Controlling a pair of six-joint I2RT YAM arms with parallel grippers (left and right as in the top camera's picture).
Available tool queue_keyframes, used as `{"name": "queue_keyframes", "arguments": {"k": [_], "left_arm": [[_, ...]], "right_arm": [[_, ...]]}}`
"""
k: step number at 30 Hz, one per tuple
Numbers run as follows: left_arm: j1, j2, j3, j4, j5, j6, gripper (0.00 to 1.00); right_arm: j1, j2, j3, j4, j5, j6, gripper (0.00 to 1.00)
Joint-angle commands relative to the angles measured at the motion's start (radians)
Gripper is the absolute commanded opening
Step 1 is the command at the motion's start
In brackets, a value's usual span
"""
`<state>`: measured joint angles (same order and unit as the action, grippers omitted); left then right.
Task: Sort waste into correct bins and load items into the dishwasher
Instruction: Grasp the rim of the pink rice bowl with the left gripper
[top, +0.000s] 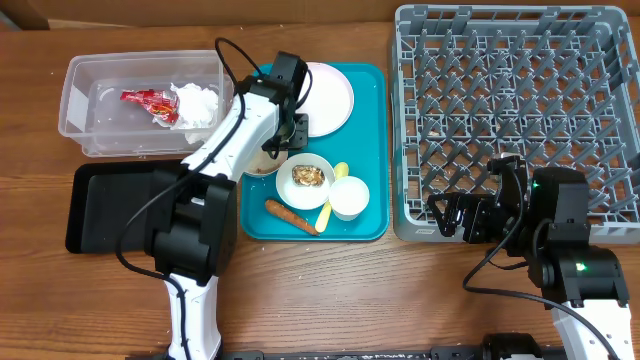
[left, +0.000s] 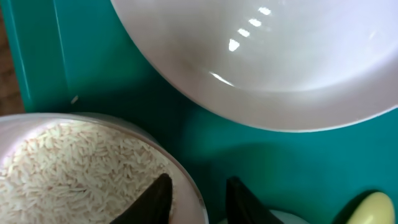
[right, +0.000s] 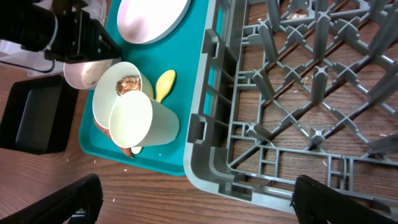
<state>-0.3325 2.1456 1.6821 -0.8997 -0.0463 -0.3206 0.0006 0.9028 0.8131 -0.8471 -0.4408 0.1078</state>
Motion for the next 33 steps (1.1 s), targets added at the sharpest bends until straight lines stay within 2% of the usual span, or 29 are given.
{"name": "queue_keyframes", "arguments": {"k": [1,6,10,21,33], "left_arm": [[0.005,-0.007,-0.024,0.012,-0.017,-0.021,0.27],[0.005,-0.007,-0.026,0.018,-0.016,-0.021,0.17],[0.005,-0.007,-0.026,0.018,-0.016,-0.025,0.04],[0.005,-0.008,0.041,-0.022,-0.001,-0.023,0.04],[-0.004,-0.008,0.374,-0.321,0.044,0.031,0.04]], "right_arm": [[-0.002,-0.004,0.025,0.007,-0.006,-0.001,1.0],[-0.002,-0.004,0.025,0.007,-0.006,-0.001,1.0],[-0.002,-0.004,0.025,0.007,-0.006,-0.001,1.0],[-0.002,-0.004,0.025,0.007,-0.006,-0.001,1.0],[-0.002,-0.004,0.025,0.034,-0.006,0.0,1.0]]}}
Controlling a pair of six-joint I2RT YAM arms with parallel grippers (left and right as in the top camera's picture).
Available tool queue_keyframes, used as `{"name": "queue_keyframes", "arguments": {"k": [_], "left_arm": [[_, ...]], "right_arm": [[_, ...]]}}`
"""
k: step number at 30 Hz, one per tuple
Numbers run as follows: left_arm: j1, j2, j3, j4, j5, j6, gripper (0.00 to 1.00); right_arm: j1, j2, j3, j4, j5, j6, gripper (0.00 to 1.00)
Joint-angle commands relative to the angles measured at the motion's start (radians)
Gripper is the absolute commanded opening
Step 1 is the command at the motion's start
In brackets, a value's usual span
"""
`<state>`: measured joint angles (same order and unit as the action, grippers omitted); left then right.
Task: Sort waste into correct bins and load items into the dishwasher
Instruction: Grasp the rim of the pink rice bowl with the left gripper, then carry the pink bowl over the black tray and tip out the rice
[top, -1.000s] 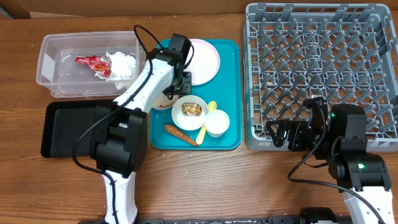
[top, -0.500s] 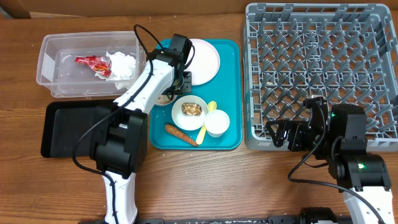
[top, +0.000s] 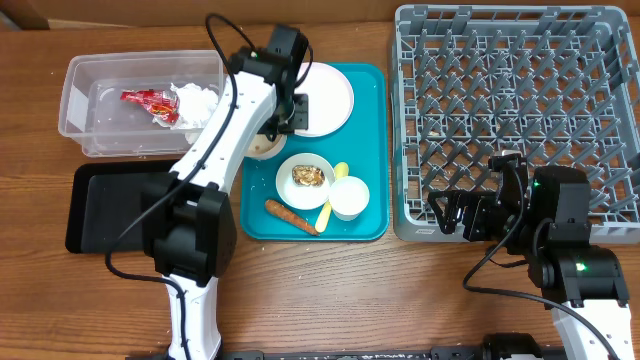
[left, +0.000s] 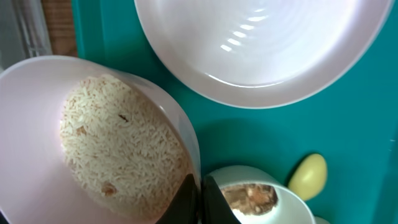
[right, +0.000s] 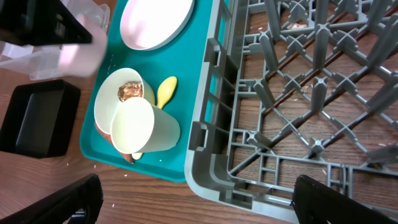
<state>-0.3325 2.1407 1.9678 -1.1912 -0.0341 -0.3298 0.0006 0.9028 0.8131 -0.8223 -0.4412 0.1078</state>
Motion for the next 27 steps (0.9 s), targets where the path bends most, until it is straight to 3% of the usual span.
{"name": "queue_keyframes", "arguments": {"k": [1,13,20,27], "left_arm": [[-0.004,-0.003,0.118,-0.053,0.042,0.046,0.04],[0.032,-0.023,0.497,-0.5,0.038,0.115,0.04],[0.045,-0.212,0.36,-0.499,0.041,0.147,0.04],[0.146,-0.437,0.071,-0.493,0.035,0.153,0.04]], "right_arm": [[-0.002,-0.004,0.025,0.009,-0.006,0.0,1.0],[-0.002,-0.004,0.025,0.008,-0.006,0.0,1.0],[-0.002,-0.004,0.025,0.0,-0.006,0.0,1.0],[-0.002,-0.004,0.025,-0.03,-0.006,0.0,1.0]]}}
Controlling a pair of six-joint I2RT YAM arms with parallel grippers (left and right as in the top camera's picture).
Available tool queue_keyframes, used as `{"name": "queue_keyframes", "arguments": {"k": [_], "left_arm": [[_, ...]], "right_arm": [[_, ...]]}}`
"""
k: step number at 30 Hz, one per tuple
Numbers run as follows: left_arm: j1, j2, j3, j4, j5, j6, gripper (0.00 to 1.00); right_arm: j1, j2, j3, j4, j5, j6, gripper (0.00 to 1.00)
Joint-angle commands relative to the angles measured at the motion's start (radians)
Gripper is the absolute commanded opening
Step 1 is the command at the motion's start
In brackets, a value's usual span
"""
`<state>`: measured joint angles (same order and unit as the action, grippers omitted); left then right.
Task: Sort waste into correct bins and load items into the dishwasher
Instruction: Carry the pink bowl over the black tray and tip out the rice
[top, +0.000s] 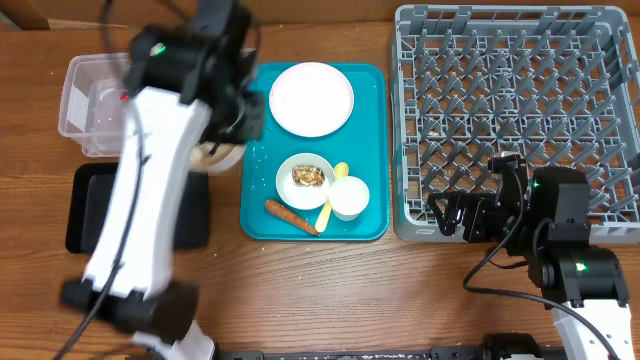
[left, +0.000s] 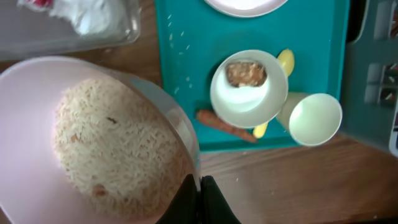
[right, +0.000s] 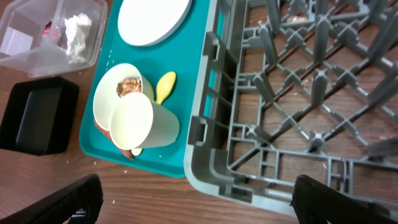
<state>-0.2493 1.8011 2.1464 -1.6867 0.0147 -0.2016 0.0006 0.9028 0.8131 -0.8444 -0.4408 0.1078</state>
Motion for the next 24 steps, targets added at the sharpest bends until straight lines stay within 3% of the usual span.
{"name": "queue_keyframes", "arguments": {"k": [1,7,14,24], "left_arm": [[0.085,-0.121,-0.153,0.014,-0.003,0.035,0.04],[0.264,-0.224,-0.456,0.186,0.262,0.195,0.04],[0.486,-0.224,-0.738,0.408,0.7,0.45,0.04],[0.719,-0.214,-0.957,0.637,0.969,0.465,0.04]], "right_arm": [[-0.002,-0.004,0.025,-0.014,-0.006,0.0,1.0],[-0.002,-0.004,0.025,-0.041,-0.006,0.0,1.0],[-0.002,-0.004,0.025,-0.059,-0.007,0.0,1.0],[-0.002,-0.004,0.025,-0.113,-0.01,0.0,0.99]]}}
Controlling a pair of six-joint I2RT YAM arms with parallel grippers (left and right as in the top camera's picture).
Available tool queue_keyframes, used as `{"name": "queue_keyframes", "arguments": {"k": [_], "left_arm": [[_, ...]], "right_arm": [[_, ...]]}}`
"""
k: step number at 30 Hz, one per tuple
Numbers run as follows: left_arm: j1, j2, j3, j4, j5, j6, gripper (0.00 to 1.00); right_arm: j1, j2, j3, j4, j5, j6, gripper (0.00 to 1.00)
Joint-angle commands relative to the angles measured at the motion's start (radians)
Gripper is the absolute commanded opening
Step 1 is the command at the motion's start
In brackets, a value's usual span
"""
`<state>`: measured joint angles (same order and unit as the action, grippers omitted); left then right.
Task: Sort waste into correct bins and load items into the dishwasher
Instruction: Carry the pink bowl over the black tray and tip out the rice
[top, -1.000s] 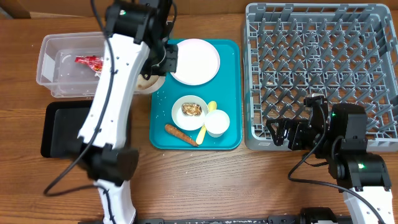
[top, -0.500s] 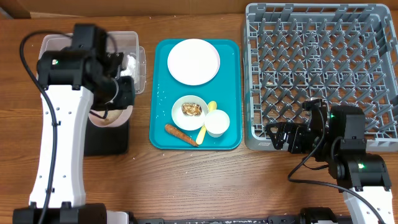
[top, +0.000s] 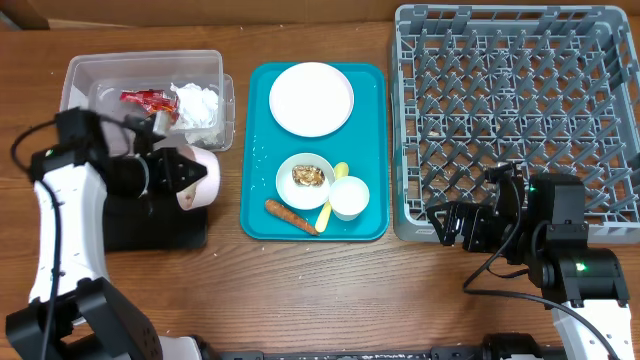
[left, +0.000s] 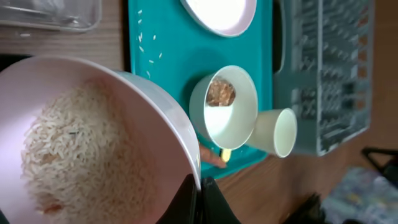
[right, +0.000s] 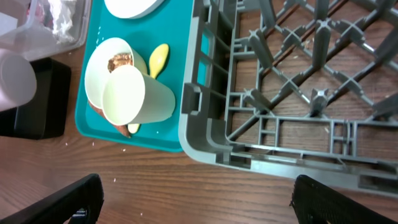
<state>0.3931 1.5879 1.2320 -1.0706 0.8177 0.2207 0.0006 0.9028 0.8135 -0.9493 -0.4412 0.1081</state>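
My left gripper (left: 199, 188) is shut on the rim of the pink bowl of rice (left: 81, 137). In the overhead view the bowl (top: 198, 178) hangs tipped on its side over the black bin (top: 130, 232); rice is still inside. On the teal tray (top: 375, 150) lie a white plate (top: 311, 98), a small bowl of food scraps (top: 305, 180), a cup on its side (top: 349, 197), a yellow spoon (top: 338, 172) and a carrot (top: 288, 215). My right gripper (right: 199, 202) is open above the table, in front of the grey dish rack (top: 520, 110).
A clear bin (top: 90, 75) at the back left holds a red wrapper (top: 148, 101) and crumpled tissue (top: 197, 103). The black bin sits directly in front of it. The dish rack's near left corner (right: 205, 134) lies close to the tray's right edge.
The left arm has gone from beside the tray's left edge to over the black bin, and the rice bowl is now tipped on its side. The right gripper shifted slightly, still open.
First my left gripper stood open astride the rim of the rice bowl on the tray. Then it was shut on the rim. Later it held the bowl off the tray's left side. Now the bowl hangs tilted over the black bin. The right gripper stayed open by the rack.
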Motion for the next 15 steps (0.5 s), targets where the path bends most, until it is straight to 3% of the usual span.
{"name": "queue_keyframes", "arguments": {"k": [1,9,15], "left_arm": [[0.111,0.003,-0.055,0.027,0.195,0.048,0.04],[0.335,0.067,-0.126,0.084,0.517,0.058,0.04],[0.402,0.172,-0.132,0.076,0.665,0.071,0.04]], "right_arm": [[-0.002,-0.004,0.025,-0.011,-0.009,0.0,0.99],[-0.002,-0.004,0.025,-0.009,-0.009,0.0,0.98],[-0.002,-0.004,0.025,-0.009,-0.009,0.0,0.98]]}}
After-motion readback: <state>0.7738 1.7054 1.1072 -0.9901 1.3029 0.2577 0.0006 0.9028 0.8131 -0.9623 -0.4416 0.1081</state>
